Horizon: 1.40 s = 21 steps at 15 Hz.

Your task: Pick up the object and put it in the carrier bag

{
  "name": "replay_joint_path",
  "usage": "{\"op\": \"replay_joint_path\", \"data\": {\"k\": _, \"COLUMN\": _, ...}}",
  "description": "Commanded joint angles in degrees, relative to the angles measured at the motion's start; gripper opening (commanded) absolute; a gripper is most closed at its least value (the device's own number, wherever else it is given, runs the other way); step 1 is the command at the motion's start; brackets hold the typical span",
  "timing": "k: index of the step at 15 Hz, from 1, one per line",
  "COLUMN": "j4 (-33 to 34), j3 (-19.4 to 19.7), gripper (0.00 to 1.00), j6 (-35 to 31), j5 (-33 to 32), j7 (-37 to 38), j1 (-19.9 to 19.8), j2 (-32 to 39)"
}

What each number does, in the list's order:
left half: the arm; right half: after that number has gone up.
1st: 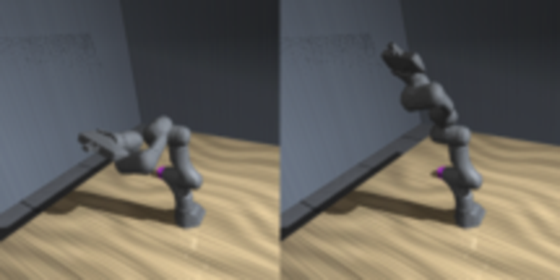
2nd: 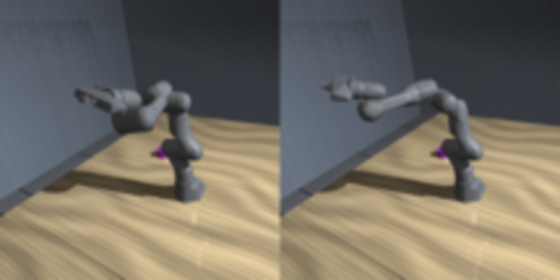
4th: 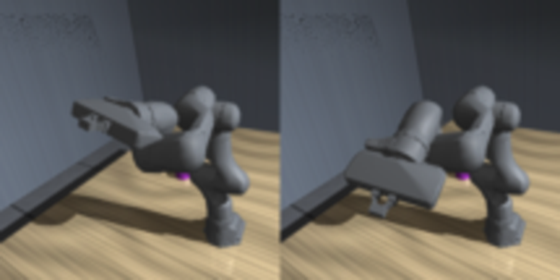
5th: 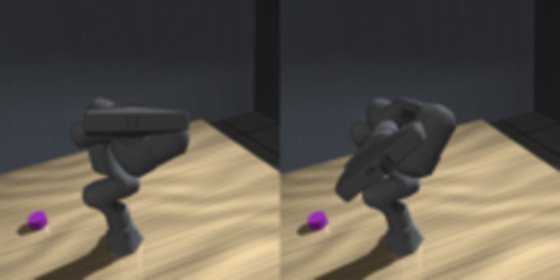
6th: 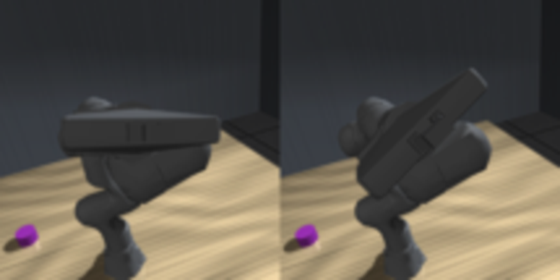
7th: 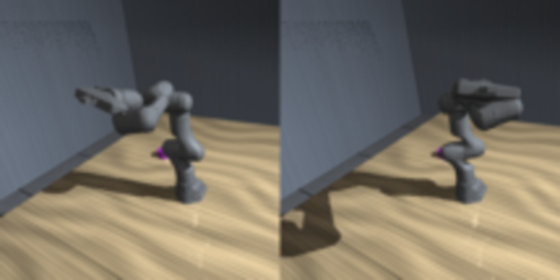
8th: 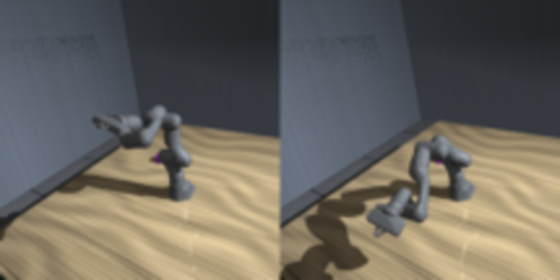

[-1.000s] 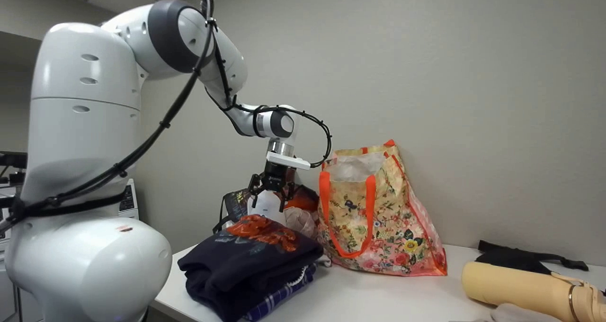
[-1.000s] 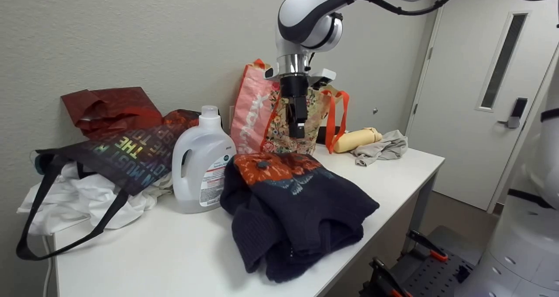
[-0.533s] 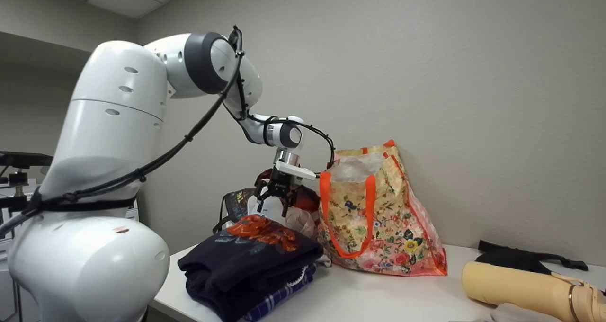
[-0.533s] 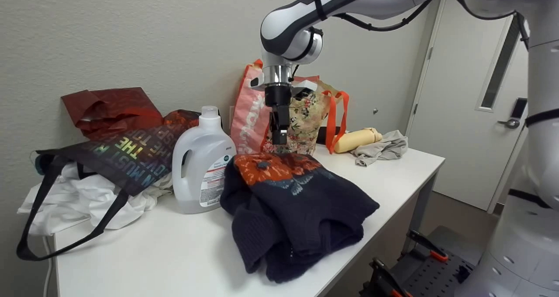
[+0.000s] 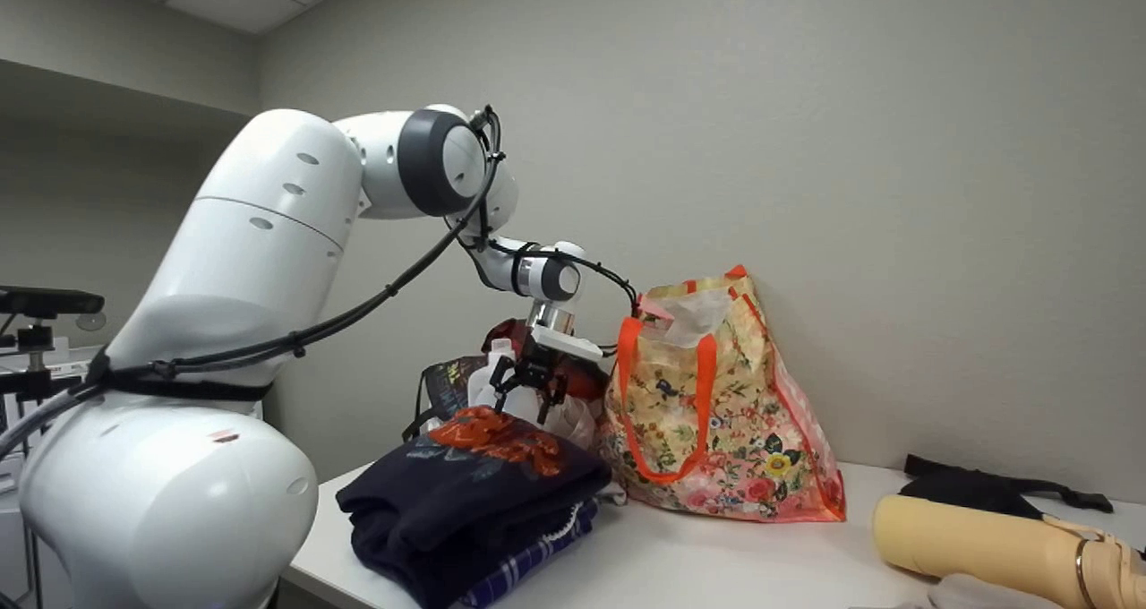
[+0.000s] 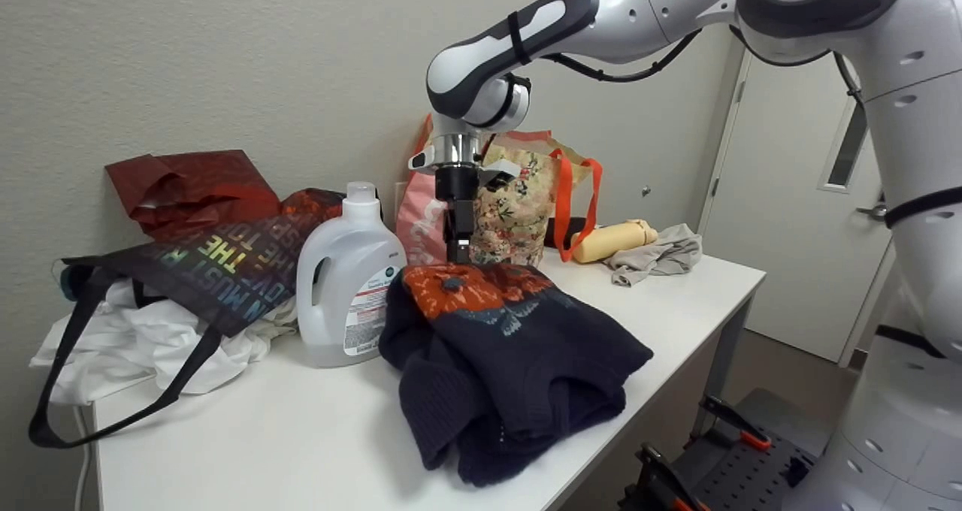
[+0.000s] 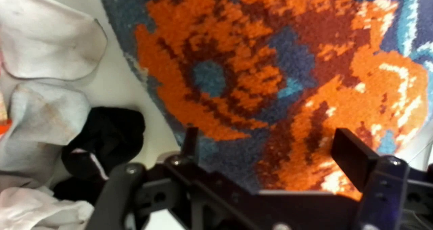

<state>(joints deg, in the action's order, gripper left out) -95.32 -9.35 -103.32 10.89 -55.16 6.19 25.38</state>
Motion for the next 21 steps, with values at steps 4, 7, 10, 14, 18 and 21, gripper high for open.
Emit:
{"op": "replay_joint_path", "data": {"k": 4, "j4": 0.7, "j3": -1.8, "gripper": 1.0, "j6": -0.6, "j5": 1.1, "j7": -1.7, "j1": -2.2, "j2": 4.4}}
{"op": "replay_joint_path", "data": {"k": 7, "j4": 0.7, "j3": -2.0, "gripper": 1.0, "j6": 2.2, "j5": 0.8, "j7": -1.5, "j1": -2.7, "j2": 5.7}}
{"op": "replay_joint_path", "data": {"k": 10, "j4": 1.3, "j3": -1.8, "gripper": 1.0, "j6": 5.6, "j5": -0.1, "j7": -0.4, "j1": -2.8, "j2": 6.5}}
{"op": "replay_joint_path", "data": {"k": 14, "j4": 2.0, "j3": -1.6, "gripper": 0.59, "j6": 8.4, "j5": 0.0, "j7": 0.2, "j1": -3.0, "j2": 6.8}}
{"op": "replay_joint_path", "data": {"k": 18, "j4": 3.1, "j3": -1.5, "gripper": 0.29, "j6": 10.4, "j5": 0.0, "j7": 1.0, "j1": -3.1, "j2": 7.1}}
{"op": "replay_joint_path", "data": {"k": 21, "j4": 4.2, "j3": -1.5, "gripper": 0.08, "j6": 12.3, "j5": 0.3, "j7": 1.7, "j1": -3.2, "j2": 7.3}}
